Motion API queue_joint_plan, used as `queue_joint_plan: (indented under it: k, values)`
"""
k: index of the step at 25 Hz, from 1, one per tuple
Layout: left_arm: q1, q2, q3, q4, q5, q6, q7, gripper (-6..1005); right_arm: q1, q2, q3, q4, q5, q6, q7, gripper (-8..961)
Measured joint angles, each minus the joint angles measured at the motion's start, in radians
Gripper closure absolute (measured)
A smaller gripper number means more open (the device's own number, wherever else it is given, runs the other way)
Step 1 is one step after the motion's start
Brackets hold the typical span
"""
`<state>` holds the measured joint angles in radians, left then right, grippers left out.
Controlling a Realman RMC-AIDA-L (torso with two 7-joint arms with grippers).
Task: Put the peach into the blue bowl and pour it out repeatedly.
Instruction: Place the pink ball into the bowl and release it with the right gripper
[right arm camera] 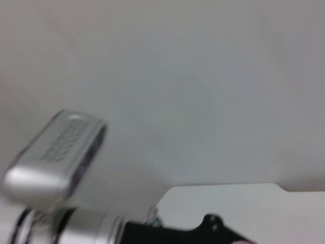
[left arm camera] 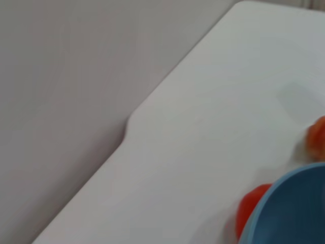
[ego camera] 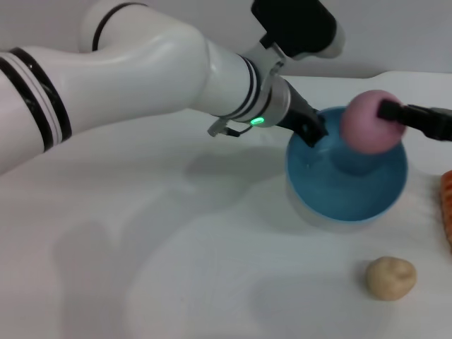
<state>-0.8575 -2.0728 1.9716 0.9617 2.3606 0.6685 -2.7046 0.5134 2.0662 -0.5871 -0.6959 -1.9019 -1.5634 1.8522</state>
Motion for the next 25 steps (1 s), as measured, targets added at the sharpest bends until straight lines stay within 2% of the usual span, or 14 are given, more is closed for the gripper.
queue_joint_plan:
  k: [7,13,25]
  values:
    - [0.002,-0.001,0.027,0.01,-0.004,-0.018,-0.002,1000,0.065,-0.001,-0.05,0.126,-0.004,0.114,-0.051,882]
    - [0.011,-0.001,0.029,0.006,-0.004,-0.028,-0.003,1000,0.052,-0.001,-0.089,0.129,-0.004,0.13,-0.05,671]
    - [0.007,0.0,0.026,-0.006,-0.005,-0.053,-0.003,1000,0.019,-0.003,-0.086,0.118,-0.003,0.131,-0.053,562]
